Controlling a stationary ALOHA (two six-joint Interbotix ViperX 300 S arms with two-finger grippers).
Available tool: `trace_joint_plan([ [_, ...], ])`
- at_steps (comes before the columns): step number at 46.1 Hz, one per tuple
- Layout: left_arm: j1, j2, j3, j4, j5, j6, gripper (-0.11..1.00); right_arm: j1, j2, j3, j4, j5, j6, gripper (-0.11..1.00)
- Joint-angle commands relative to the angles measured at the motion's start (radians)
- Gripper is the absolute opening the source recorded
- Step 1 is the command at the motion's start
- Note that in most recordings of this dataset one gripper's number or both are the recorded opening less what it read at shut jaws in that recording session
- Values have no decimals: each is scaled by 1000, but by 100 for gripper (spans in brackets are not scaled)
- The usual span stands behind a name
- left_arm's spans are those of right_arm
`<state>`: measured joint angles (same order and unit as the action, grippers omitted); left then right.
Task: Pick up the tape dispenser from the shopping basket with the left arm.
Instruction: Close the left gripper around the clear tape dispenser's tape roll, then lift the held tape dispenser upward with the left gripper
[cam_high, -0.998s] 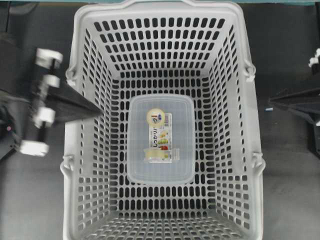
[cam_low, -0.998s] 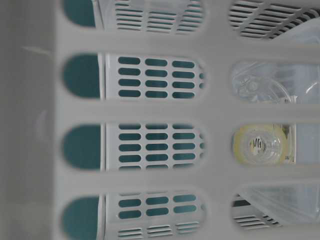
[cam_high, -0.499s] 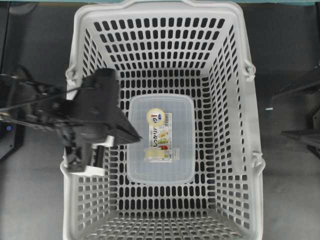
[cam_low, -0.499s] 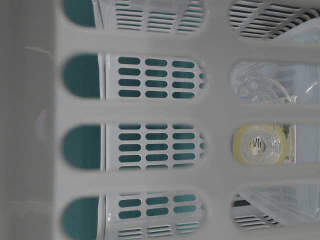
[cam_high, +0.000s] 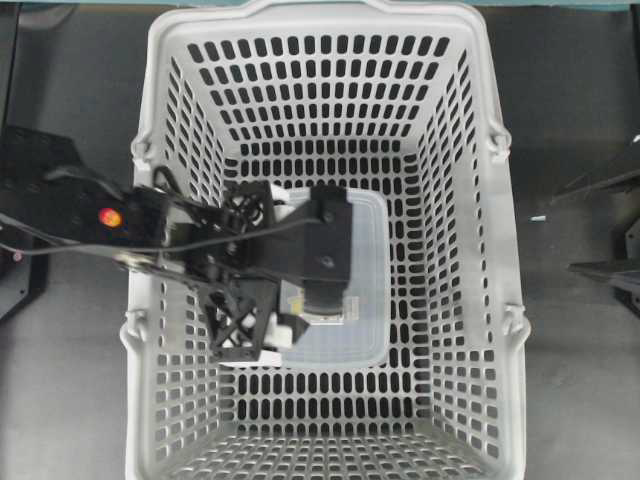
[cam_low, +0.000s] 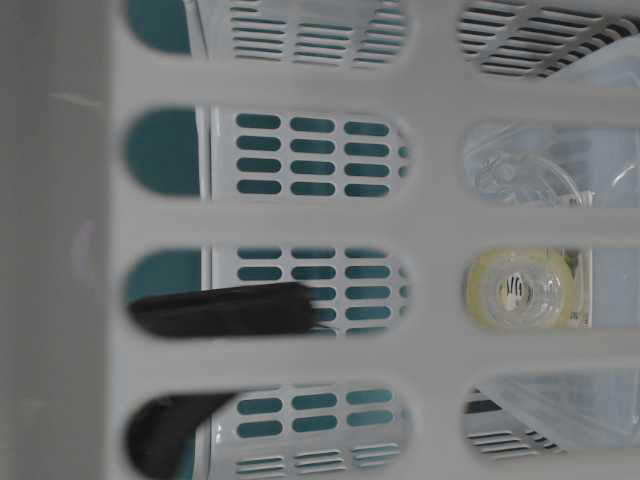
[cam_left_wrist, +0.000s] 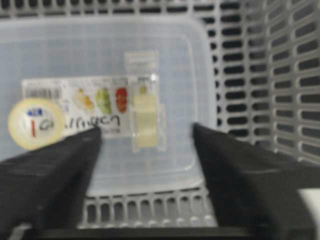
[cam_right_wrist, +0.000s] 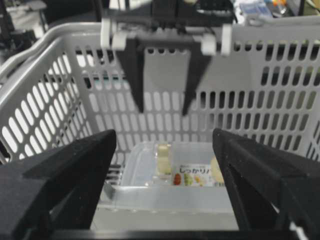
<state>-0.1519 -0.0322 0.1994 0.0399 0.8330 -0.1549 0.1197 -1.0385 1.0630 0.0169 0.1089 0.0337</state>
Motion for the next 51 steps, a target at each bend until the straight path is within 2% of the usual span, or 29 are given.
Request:
trace_joint_plan([
  [1, -5, 20, -15, 3, -2, -3, 83, 3, 3, -17, 3, -5, 0, 74],
  [4, -14, 44, -21, 3, -5, -3, 90, 3, 2, -17, 3, -5, 0, 74],
  [18, -28, 147, -9, 3, -26, -8, 89, 3, -15, -6, 3, -5, 0, 74],
  [29, -26, 164, -9, 3, -52, 2, 86, 3, -37, 12, 3, -5, 0, 74],
  [31, -28, 163, -8, 3, -49, 5, 83, 3, -41, 15, 3, -5, 0, 74],
  [34, -28, 158, -14, 3, -31, 9, 73, 3, -48, 20, 3, -5, 0, 74],
  [41, -25, 127, -49, 3, 43, 15, 29, 3, -61, 31, 3, -6, 0, 74],
  [47, -23, 103, -149, 3, 140, 31, 28, 2, -74, 37, 3, -9, 0, 74],
  [51, -21, 83, -282, 5, 245, 43, 28, 2, -80, 40, 3, -9, 0, 74],
])
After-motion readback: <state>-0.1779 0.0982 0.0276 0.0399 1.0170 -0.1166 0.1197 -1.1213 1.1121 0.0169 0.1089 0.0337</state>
